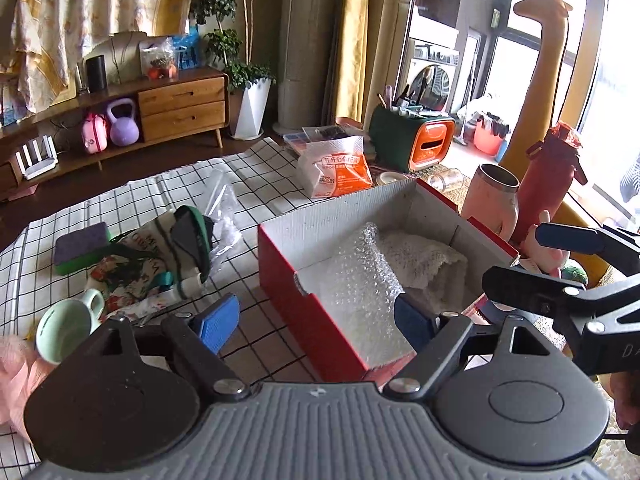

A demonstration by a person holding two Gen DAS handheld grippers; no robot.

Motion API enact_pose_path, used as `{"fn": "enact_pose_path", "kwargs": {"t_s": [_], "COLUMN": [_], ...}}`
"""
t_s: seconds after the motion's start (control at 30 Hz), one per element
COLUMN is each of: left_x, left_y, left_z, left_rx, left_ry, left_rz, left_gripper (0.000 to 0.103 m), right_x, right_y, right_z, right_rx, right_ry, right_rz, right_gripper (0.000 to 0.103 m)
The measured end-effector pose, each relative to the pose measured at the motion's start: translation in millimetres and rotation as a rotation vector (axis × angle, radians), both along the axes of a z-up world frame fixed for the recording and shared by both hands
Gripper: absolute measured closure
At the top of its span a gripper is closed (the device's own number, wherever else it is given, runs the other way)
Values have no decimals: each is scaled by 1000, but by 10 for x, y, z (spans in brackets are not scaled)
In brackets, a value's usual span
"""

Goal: Organize soft objects
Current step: 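Withdraw both open tools up out of the box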

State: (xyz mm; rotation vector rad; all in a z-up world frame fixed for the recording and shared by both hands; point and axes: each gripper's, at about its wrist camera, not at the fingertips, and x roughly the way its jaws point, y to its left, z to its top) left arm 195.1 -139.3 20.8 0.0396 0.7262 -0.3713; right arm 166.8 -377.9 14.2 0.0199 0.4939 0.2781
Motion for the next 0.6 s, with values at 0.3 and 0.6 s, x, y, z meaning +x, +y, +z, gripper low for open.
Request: {"fn": "enact_pose_path", "kwargs": {"t_s": [0.3,0.6], "left_x": [-458,-801], "left_y": [554,1257], "left_z": [-4,-40], "left_rx": [-60,-72], "left_ry": [-51,-118], "left_rz": [38,131], "left_gripper": [1,0], "right_x": [-207,-278], "right_y": [401,855], "right_z": [-11,-139], "right_rx": [18,28], "right_ry": [-17,5], "right_rz": [73,135], "right_gripper": [0,0]}}
